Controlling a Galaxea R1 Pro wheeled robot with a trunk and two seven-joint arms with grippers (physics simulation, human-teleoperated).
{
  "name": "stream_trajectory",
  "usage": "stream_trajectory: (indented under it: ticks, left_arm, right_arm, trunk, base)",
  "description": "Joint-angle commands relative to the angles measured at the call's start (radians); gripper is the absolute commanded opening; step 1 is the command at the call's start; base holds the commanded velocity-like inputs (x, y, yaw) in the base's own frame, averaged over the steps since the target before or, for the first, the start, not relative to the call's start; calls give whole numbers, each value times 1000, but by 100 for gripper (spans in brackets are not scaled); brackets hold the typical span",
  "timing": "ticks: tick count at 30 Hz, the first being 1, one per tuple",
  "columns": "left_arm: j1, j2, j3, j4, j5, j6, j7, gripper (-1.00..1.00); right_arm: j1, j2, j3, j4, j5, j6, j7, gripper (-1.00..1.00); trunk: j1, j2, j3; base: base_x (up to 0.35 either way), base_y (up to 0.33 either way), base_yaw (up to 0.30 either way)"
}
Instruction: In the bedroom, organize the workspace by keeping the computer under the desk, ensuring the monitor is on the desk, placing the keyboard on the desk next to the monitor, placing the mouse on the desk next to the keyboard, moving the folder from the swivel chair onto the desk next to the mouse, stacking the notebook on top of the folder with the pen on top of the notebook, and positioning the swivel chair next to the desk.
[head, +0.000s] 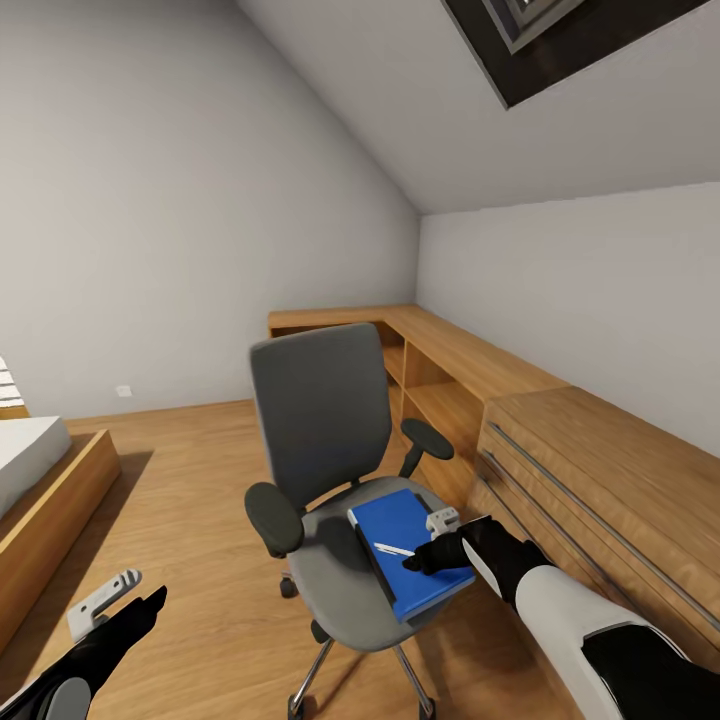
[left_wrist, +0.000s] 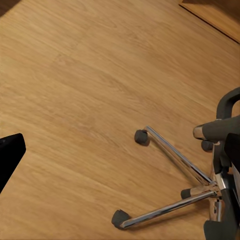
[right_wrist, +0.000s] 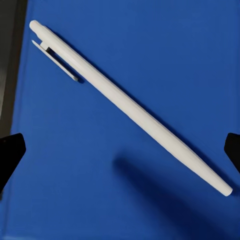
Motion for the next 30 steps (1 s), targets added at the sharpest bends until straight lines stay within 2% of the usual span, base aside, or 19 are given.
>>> stream_trajectory:
  ticks: [1,21,30]
  left_arm:
    - [-1,-1,1,-1,11,5,8,100]
    - [-1,-2,0,0,11,4,7,100]
    - [0,-2,-1,0,11,3,6,100]
  right_arm:
    - [0,0,0,-2,8,4,5,100]
    - [0,2,5,-2,10,3,-3,100]
    - [0,11,22,-1,25,3,-96,100]
  trunk:
    - [0,-1,-1]
    - [0,-1,-1]
    - [0,-1,-1]
  base:
    - [0,0,0]
    - [0,0,0]
    - [0,0,0]
